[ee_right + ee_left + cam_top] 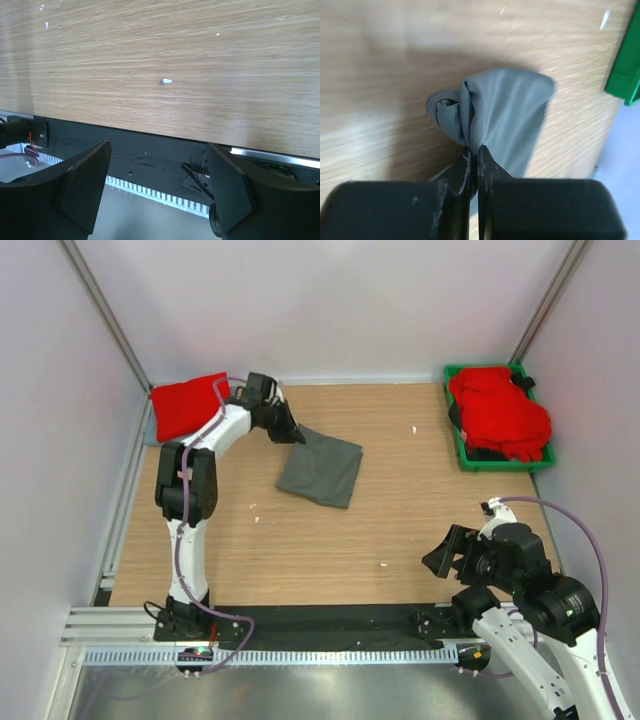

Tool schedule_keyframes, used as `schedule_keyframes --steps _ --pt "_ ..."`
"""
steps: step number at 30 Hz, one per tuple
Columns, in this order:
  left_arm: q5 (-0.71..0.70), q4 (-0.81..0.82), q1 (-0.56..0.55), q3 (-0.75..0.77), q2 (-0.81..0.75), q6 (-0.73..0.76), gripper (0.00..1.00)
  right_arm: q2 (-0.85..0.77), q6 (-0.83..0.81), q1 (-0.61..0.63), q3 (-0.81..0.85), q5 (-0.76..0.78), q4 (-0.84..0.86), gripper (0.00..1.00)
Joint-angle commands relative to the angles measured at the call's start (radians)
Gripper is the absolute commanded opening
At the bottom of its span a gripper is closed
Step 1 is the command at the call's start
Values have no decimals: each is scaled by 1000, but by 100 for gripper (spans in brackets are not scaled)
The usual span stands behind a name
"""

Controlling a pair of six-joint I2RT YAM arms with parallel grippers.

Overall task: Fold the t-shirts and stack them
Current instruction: Neatly place the folded tshirt to the corner

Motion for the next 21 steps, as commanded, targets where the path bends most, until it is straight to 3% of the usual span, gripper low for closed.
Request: schedule_keyframes --steps 1,10,21 --pt "-67 -246 46 167 -14 154 0 -12 -15 3 9 -18 38 82" --pt "-151 -479 169 478 99 231 0 -21 -72 3 21 -26 14 83" --pt "-148 -491 256 734 156 185 0 -17 -80 3 15 -22 18 82"
